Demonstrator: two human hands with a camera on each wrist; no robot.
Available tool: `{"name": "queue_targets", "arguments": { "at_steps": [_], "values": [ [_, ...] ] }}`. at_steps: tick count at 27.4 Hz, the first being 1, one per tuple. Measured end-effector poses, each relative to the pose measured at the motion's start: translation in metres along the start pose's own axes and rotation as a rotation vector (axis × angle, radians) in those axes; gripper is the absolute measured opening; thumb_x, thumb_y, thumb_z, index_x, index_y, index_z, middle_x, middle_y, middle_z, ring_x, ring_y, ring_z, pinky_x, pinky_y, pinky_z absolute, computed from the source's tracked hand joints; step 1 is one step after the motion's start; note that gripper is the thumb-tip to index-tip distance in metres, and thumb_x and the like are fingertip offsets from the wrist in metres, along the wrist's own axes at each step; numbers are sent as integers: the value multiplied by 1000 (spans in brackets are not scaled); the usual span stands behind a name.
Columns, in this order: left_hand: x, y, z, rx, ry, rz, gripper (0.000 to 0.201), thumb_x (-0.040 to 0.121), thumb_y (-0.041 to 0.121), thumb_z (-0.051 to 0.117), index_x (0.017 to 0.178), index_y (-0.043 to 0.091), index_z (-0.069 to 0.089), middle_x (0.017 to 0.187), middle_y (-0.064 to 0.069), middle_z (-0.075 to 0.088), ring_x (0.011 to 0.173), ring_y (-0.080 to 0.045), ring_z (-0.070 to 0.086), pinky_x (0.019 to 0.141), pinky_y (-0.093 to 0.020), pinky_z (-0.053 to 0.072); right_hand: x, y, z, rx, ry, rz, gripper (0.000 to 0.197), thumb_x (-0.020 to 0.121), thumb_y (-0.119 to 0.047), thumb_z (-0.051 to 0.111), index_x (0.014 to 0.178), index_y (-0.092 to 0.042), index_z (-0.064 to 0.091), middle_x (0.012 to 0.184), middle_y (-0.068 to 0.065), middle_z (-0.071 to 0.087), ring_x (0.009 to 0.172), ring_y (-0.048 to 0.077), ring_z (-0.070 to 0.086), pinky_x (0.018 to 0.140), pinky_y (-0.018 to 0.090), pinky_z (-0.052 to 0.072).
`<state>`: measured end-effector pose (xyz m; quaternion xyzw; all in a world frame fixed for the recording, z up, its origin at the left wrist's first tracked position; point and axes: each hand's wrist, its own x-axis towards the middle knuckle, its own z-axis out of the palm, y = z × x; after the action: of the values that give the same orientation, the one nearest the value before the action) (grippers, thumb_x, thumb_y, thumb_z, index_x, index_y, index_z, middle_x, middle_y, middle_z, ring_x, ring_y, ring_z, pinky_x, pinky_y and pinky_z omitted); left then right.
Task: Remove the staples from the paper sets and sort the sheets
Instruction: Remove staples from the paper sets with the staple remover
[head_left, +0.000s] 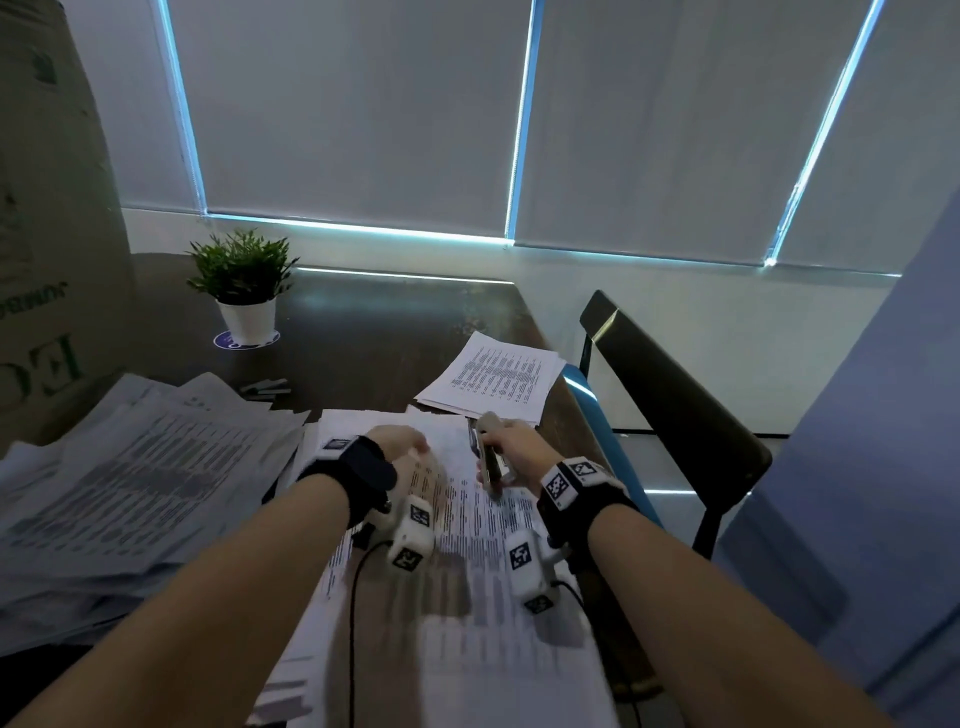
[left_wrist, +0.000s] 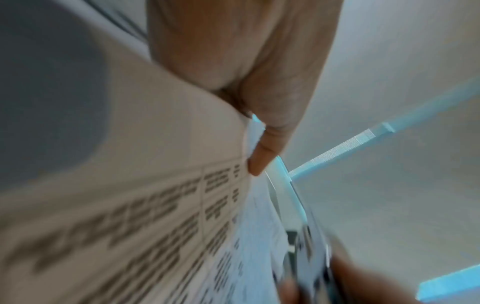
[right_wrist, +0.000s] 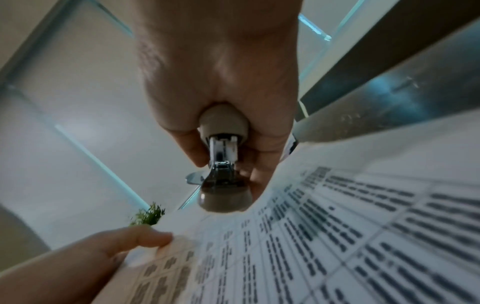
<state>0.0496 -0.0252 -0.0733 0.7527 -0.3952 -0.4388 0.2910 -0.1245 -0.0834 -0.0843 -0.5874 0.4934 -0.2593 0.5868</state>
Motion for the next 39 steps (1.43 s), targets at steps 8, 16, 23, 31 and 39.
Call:
{"name": "queue_targets", "arguments": {
  "at_steps": [8, 16, 23, 31, 39],
  "values": [
    [4, -44, -23, -494, -132, -101, 13, 90, 14, 44, 93, 1, 48, 79, -19, 59, 63, -32, 57, 61, -35, 46, -12, -8, 45, -757, -40, -175, 61, 94, -27, 57, 151, -25, 34, 144, 10, 48, 126, 29, 51, 95, 26, 40],
    [21, -56, -18, -425, -55, -118, 23, 93, 16, 58, 106, -3, 59, 79, -18, 67, 72, -32, 63, 80, -43, 53, -7, 1, 64, -892, -82, -267, 50, 100, -31, 44, 148, -22, 35, 134, 20, 56, 115, 37, 57, 97, 37, 44],
    [39, -60, -16, -316, 9, -142, 40, 73, 17, 77, 105, -3, 65, 101, -22, 70, 99, -39, 65, 96, -54, 46, -3, 4, 69, -914, -60, -251, 36, 102, -28, 42, 136, -16, 41, 125, 21, 60, 109, 37, 59, 88, 38, 44],
    [57, -71, -21, -282, -61, -186, 69, 52, 22, 84, 113, -1, 62, 109, -22, 68, 103, -43, 64, 94, -60, 45, 3, 3, 74, -941, -38, -233, 45, 103, -35, 43, 141, -14, 35, 129, 23, 58, 116, 38, 57, 91, 38, 43],
    [54, -68, -23, -242, -92, -163, 71, 49, 22, 89, 112, 3, 63, 103, -19, 69, 100, -39, 63, 94, -60, 44, 9, 6, 79, -943, 18, -286, 51, 102, -35, 42, 148, -21, 27, 123, 20, 62, 110, 37, 61, 89, 40, 45]
  ]
}}
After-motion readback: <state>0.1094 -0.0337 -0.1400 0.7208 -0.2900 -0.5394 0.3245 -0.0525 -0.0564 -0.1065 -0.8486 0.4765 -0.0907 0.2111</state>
